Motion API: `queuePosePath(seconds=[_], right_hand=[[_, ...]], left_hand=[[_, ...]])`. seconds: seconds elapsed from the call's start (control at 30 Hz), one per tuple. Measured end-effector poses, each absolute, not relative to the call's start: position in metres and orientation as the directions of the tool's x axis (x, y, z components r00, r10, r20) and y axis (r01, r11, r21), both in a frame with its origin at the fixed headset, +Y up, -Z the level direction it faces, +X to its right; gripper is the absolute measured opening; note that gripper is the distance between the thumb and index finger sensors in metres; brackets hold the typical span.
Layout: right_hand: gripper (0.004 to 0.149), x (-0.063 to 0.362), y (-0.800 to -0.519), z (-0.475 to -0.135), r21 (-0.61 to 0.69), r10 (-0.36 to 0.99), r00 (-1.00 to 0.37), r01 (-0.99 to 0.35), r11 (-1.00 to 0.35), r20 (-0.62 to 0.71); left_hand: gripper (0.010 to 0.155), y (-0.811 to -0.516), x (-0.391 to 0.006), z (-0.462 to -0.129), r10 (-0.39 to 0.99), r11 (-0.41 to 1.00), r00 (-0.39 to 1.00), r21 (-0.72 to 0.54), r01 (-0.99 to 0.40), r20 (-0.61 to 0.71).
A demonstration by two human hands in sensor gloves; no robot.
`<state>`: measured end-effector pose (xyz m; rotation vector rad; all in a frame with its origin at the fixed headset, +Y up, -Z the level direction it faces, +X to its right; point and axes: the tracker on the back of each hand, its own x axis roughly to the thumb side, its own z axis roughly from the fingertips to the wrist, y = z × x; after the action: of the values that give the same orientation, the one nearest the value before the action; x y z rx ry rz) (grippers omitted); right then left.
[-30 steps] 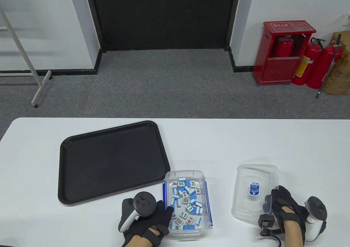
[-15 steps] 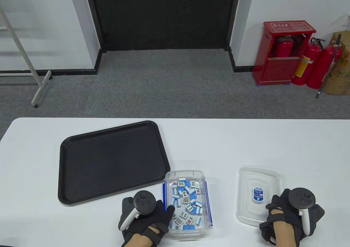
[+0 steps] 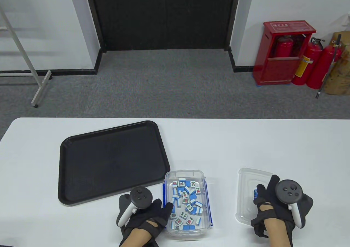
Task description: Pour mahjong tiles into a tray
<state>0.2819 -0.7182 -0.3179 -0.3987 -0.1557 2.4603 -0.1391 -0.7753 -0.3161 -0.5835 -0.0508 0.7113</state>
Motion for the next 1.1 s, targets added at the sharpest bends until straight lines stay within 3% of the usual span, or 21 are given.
queuePosePath(seconds=[0.1,0.2,0.3,0.5,0.67,0.7,0.77,0.93,1.0,1.1], right_hand=[[0.074,0.257,-0.71,-0.318,-0.168,0.605,-0.781,-0.583,-0.795,-0.155],[0.075,0.233,-0.71,-0.316,-0.115,0.619,-0.78,-0.609,-0.785,-0.094],[0.075,0.213,-0.716,-0.314,-0.043,0.632,-0.772,-0.631,-0.775,-0.07],[0.075,0.194,-0.726,-0.313,0.052,0.635,-0.771,-0.637,-0.769,-0.048],[0.075,0.189,-0.726,-0.311,0.071,0.676,-0.736,-0.677,-0.733,-0.032],[0.075,0.187,-0.726,-0.311,0.07,0.682,-0.731,-0.682,-0.728,-0.024],[0.075,0.184,-0.728,-0.312,0.078,0.683,-0.73,-0.682,-0.728,-0.012],[0.075,0.173,-0.731,-0.315,0.122,0.682,-0.731,-0.676,-0.727,0.018],[0.074,0.166,-0.733,-0.317,0.125,0.675,-0.737,-0.666,-0.735,0.042],[0.074,0.156,-0.736,-0.319,0.168,0.664,-0.745,-0.648,-0.743,0.061]], left_hand=[[0.077,-0.783,-0.129,-0.32,0.638,0.54,0.742,-0.568,-0.621,-0.206],[0.07,-0.784,-0.123,-0.321,0.619,0.595,0.764,-0.526,-0.607,-0.182],[0.066,-0.791,-0.128,-0.32,0.706,0.471,0.653,-0.507,-0.722,-0.275],[0.065,-0.789,-0.143,-0.313,0.769,0.383,0.561,-0.481,-0.788,-0.306],[0.065,-0.779,-0.171,-0.315,0.866,0.152,0.31,-0.383,-0.911,-0.393],[0.066,-0.778,-0.179,-0.319,0.893,0.043,0.193,-0.349,-0.936,-0.406],[0.067,-0.776,-0.195,-0.326,0.896,-0.102,0.029,-0.269,-0.958,-0.443],[0.07,-0.765,-0.246,-0.352,0.851,-0.289,-0.219,-0.076,-0.954,-0.477],[0.073,-0.754,-0.27,-0.367,0.871,-0.28,-0.241,-0.03,-0.959,-0.428],[0.08,-0.745,-0.301,-0.381,0.917,-0.132,-0.146,0.064,-0.989,-0.371]])
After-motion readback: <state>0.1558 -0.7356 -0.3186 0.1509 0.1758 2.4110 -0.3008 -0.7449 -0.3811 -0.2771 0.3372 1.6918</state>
